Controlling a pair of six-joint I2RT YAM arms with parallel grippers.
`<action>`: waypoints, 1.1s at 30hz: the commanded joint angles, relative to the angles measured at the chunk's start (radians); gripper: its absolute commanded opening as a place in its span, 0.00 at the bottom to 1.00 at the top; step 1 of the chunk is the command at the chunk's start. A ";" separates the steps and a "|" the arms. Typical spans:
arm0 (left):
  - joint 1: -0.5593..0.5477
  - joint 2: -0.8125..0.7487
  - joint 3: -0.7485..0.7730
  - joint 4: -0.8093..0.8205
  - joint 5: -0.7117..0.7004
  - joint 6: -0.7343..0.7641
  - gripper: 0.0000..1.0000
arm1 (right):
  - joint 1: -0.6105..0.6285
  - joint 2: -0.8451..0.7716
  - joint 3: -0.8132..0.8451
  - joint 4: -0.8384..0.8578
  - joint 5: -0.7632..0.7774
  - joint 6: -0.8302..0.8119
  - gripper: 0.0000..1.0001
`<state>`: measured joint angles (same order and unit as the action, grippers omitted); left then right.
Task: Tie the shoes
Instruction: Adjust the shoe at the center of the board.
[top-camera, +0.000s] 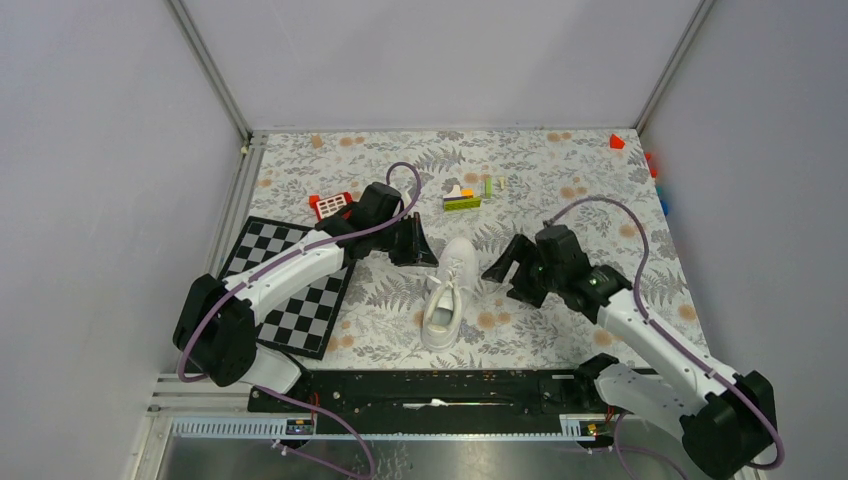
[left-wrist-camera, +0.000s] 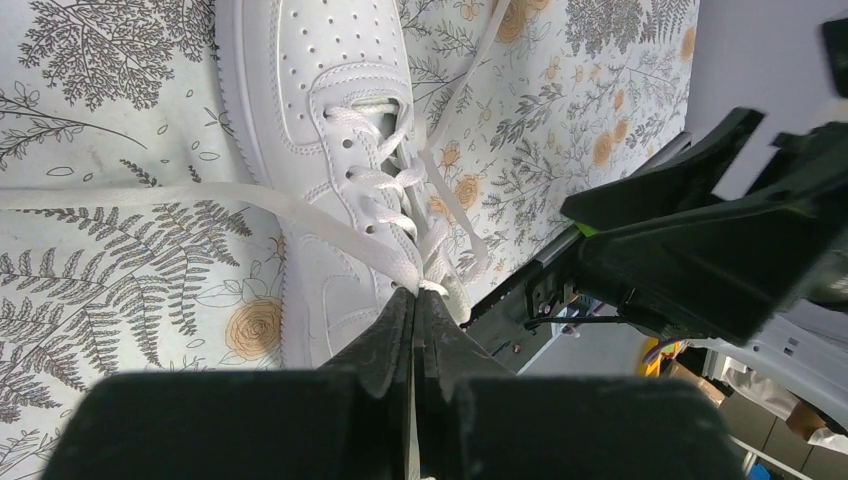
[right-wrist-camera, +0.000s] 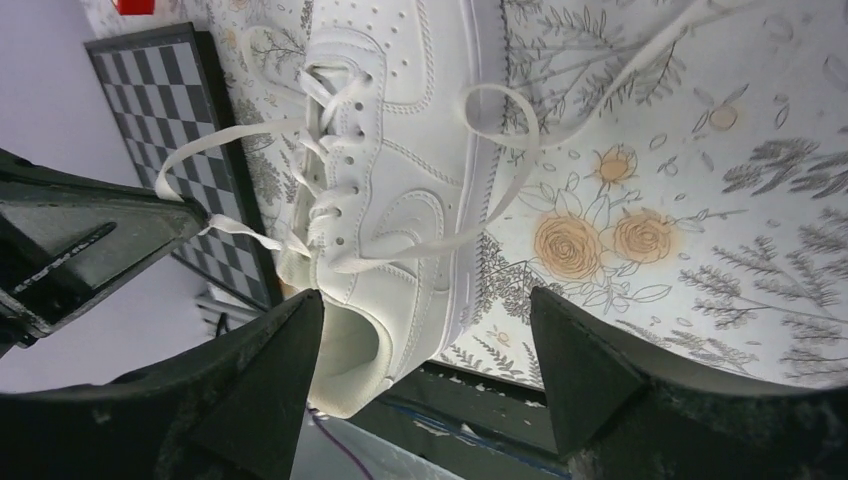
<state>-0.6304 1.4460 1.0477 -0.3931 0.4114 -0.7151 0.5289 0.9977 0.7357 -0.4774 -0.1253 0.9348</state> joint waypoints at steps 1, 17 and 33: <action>-0.003 -0.039 0.034 0.046 0.024 0.009 0.00 | -0.006 -0.108 -0.189 0.233 -0.067 0.225 0.74; -0.005 -0.022 0.038 0.052 0.023 0.001 0.00 | 0.296 -0.031 -0.119 0.205 0.025 0.150 0.77; -0.007 -0.022 0.034 0.045 0.018 -0.005 0.00 | 0.321 0.182 -0.105 0.301 -0.018 0.112 0.29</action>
<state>-0.6331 1.4460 1.0477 -0.3923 0.4198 -0.7155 0.8398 1.1915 0.6239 -0.2016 -0.1509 1.0695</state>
